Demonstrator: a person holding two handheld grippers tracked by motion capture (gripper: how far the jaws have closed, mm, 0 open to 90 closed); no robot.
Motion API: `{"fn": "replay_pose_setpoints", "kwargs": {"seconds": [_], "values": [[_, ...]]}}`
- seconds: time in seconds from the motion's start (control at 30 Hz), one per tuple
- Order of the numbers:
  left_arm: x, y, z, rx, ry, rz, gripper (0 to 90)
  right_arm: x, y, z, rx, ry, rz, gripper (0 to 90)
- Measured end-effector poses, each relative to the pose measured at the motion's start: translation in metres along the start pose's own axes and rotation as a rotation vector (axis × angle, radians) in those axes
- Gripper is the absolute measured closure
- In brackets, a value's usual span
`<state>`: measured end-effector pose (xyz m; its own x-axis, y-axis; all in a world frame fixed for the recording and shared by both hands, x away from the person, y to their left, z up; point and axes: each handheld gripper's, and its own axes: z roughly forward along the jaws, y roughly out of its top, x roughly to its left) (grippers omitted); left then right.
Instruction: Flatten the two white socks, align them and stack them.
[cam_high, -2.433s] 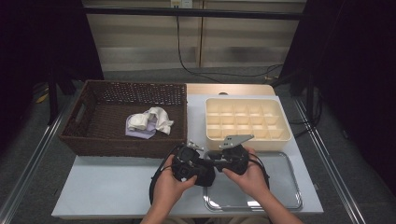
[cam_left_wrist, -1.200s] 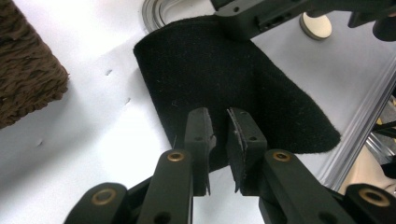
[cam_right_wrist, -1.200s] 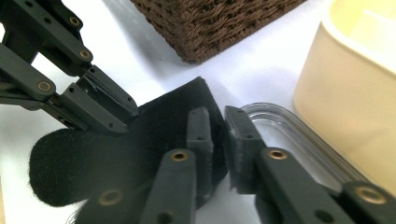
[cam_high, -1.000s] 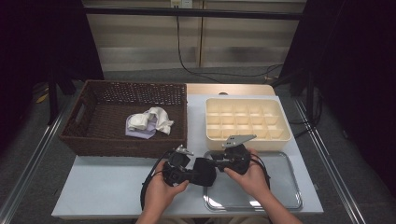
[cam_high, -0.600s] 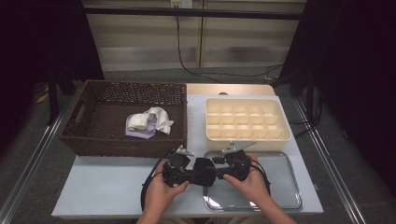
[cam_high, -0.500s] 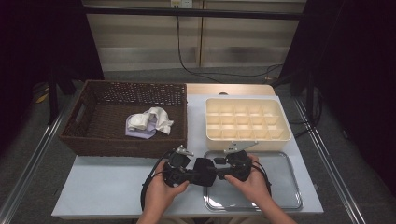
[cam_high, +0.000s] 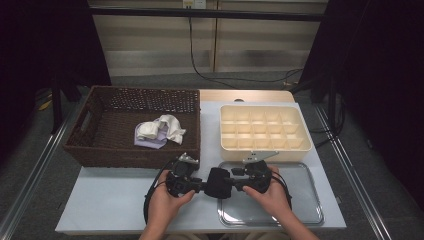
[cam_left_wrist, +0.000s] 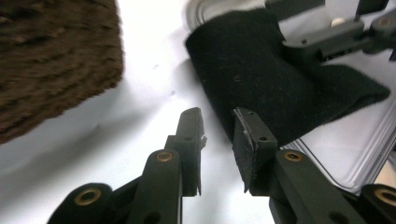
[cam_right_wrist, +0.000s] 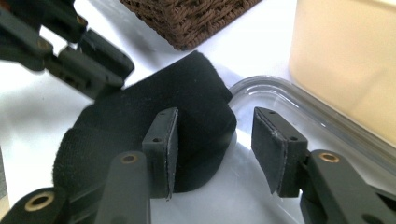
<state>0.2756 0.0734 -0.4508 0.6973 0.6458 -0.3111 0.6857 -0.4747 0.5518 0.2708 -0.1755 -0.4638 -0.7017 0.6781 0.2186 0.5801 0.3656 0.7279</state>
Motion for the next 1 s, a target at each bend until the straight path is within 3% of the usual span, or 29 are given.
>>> {"fn": "replay_pose_setpoints", "kwargs": {"seconds": [0.3,0.67,0.77,0.9,1.0], "values": [[-0.005,-0.006,0.003,0.014,-0.017,0.017,73.9,0.002,0.003,0.0,-0.025,-0.016,0.027,46.0],[-0.011,-0.007,0.003,0.022,-0.016,0.033,74.2,0.002,0.005,-0.005,-0.025,0.006,0.057,43.7],[-0.012,-0.006,0.003,0.016,-0.016,0.038,74.1,-0.001,0.001,-0.001,0.002,0.0,0.101,43.8],[-0.012,-0.006,0.003,0.007,-0.017,0.044,73.5,-0.007,-0.005,0.003,0.01,0.032,0.173,47.3],[-0.013,-0.005,0.003,0.002,-0.021,0.048,72.7,-0.008,-0.008,0.006,0.03,0.024,0.177,50.2]]}}
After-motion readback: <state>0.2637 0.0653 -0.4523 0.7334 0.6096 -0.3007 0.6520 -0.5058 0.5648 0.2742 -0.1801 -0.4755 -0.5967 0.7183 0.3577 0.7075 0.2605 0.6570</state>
